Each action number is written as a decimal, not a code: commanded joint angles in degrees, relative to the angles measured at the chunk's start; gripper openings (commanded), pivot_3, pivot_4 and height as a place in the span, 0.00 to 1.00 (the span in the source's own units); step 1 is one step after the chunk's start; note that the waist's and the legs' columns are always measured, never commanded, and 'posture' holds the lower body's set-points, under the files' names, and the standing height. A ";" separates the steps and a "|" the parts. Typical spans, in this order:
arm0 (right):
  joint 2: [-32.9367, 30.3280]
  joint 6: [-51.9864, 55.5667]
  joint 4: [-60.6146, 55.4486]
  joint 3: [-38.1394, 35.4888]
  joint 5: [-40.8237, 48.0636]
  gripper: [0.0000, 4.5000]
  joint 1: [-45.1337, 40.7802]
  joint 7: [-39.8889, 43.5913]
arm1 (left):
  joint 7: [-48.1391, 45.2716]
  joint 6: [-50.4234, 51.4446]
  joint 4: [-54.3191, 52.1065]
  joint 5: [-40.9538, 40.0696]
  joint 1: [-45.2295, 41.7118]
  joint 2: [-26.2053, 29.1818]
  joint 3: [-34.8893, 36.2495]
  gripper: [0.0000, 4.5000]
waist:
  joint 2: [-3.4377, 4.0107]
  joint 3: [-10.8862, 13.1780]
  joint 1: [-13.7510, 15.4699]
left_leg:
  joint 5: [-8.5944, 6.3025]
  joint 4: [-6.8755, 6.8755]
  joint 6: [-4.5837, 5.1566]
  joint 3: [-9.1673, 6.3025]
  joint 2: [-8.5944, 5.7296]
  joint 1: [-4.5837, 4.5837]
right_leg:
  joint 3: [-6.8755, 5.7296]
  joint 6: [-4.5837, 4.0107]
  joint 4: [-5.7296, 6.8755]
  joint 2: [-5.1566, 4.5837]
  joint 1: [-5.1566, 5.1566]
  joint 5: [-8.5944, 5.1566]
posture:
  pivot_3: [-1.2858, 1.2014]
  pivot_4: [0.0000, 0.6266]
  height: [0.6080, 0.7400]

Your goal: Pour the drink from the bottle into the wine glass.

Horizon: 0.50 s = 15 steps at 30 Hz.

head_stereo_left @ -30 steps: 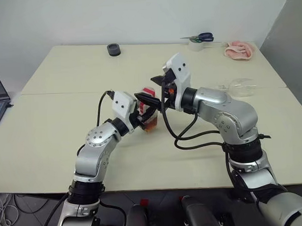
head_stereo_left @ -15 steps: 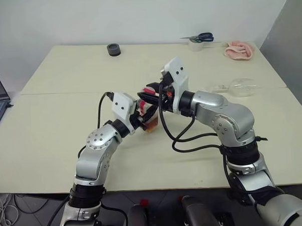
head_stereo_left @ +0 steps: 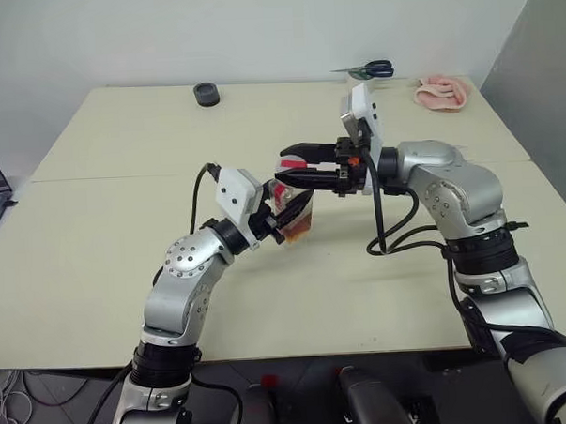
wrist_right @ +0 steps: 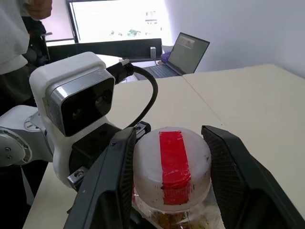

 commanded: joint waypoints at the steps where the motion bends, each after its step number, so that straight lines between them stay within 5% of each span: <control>1: 1.85 1.35 -4.19 -1.12 2.90 0.49 -1.00 -1.21 | 1.32 -0.37 -0.43 -0.12 -0.55 -0.45 1.06 0.40 | 0.00 0.00 0.02 | 0.00 0.01 0.00 0.01 -0.03 -0.01 | 0.01 0.00 -0.01 -0.04 0.00 0.00 | 0.52 0.24 1.00; 7: 0.26 7.08 -13.58 -2.64 1.59 0.97 0.48 -9.89 | 1.69 -0.37 0.48 0.39 -1.11 -0.36 0.95 0.40 | 0.01 0.01 0.16 | 0.00 0.02 0.00 -0.02 -0.05 0.00 | -0.01 0.02 0.01 -0.07 0.01 -0.01 | 0.52 0.24 1.00; 15: -1.82 21.81 -25.62 -2.96 -0.17 1.00 2.81 -26.07 | 1.81 -1.09 2.02 1.08 -1.67 -0.67 0.66 0.40 | 0.01 0.00 0.45 | 0.00 0.02 0.00 0.00 -0.05 0.00 | 0.01 0.03 0.00 -0.06 0.00 -0.02 | 0.52 0.24 1.00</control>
